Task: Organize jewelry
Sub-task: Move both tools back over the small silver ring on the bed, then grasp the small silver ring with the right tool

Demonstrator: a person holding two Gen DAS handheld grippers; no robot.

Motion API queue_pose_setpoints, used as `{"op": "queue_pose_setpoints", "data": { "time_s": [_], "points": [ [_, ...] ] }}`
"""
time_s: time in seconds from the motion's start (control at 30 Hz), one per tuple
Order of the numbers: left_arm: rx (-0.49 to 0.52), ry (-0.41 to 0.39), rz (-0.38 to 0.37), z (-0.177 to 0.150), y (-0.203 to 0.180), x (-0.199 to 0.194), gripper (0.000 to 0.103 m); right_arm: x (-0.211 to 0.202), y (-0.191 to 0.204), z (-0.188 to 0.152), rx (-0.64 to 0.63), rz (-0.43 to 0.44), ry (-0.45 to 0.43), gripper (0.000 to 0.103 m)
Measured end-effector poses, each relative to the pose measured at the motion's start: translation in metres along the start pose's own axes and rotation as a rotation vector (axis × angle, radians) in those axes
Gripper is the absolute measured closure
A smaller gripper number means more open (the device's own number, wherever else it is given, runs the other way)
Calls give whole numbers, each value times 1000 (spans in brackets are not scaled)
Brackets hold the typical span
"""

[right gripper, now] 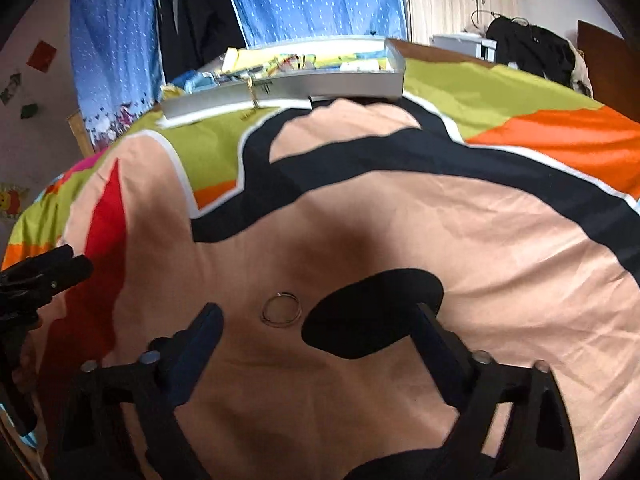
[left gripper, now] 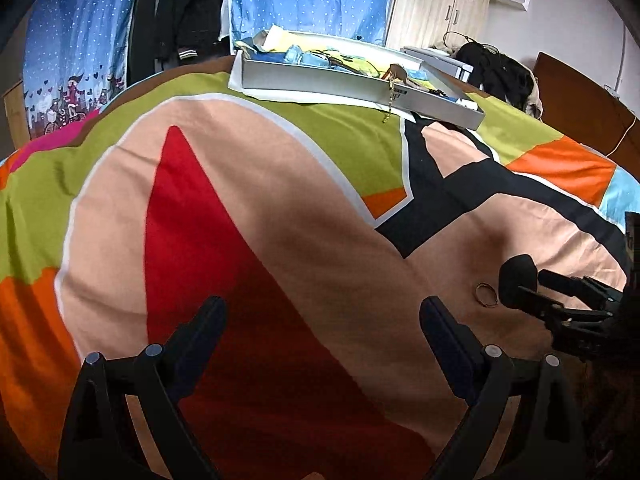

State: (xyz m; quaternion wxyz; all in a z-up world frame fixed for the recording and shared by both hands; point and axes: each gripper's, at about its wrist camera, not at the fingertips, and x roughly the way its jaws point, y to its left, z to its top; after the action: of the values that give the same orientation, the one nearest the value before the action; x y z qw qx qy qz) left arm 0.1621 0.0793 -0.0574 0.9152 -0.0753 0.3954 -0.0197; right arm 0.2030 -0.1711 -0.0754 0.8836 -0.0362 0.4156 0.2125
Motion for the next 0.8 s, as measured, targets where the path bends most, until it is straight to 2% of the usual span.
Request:
{"op": "queue_pose_setpoints", "data": {
  "time_s": [0.17,0.23,0.33,0.43,0.5,0.7,0.8],
  "points": [
    [16,12,-23,10,0,17,9,23,4,2,-16,-4,56,35],
    [18,18,-40,15,0,24,9,32,5,4,-29,-3,78,46],
    [33,25,-67,22,-3,35,9,46,8,5,-52,-9,116,56],
    [55,28,-92,29,-8,45,9,53,10,3,-69,-20,140,60],
    [67,31,-108,35,-12,54,9,54,10,1,-78,-34,136,64],
    [65,6,-153,62,-17,73,9,65,7,8,-90,-69,111,92],
    [97,-71,-158,80,-20,76,10,72,2,17,-77,-55,90,94]
  ]
}}
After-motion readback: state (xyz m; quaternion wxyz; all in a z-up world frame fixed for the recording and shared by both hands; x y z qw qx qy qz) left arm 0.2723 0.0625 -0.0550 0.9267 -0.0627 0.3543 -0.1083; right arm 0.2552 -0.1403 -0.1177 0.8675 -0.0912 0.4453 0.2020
